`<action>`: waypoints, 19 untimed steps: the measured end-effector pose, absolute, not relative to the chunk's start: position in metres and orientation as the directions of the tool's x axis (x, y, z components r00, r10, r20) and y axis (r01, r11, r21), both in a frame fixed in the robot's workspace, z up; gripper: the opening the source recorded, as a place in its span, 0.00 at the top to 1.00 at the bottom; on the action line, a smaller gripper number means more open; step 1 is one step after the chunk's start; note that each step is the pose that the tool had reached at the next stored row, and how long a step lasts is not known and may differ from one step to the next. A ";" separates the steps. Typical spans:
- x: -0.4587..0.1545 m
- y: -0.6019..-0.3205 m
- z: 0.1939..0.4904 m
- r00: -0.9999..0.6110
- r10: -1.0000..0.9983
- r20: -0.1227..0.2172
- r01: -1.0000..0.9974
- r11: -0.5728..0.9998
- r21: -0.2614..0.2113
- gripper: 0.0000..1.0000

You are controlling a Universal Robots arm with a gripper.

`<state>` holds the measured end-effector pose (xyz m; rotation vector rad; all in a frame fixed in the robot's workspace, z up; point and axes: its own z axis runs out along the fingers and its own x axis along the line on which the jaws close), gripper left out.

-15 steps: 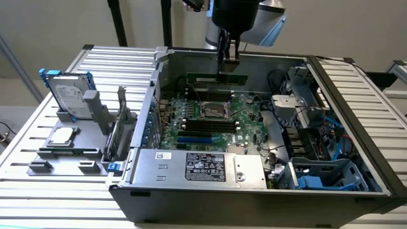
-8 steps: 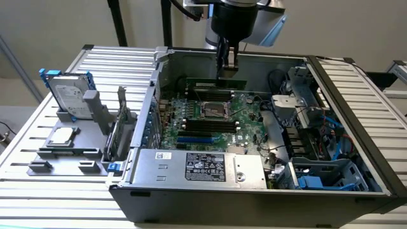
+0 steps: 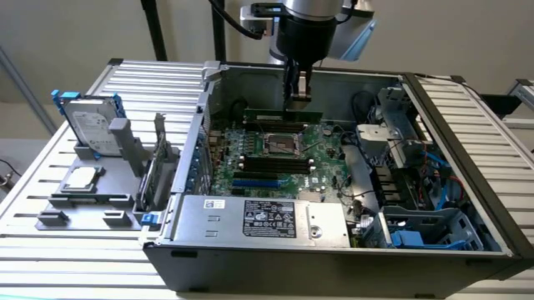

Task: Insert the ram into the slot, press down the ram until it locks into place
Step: 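Insert the ram into the slot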

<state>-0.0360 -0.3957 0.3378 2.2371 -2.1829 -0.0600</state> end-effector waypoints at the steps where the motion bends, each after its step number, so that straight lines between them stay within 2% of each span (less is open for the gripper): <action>1: -0.036 -0.396 0.336 0.024 -1.000 -0.017 -0.999 -0.025 0.038 0.86; 19: -0.035 -0.410 0.303 -0.007 -1.000 -0.017 -0.999 0.006 0.037 0.86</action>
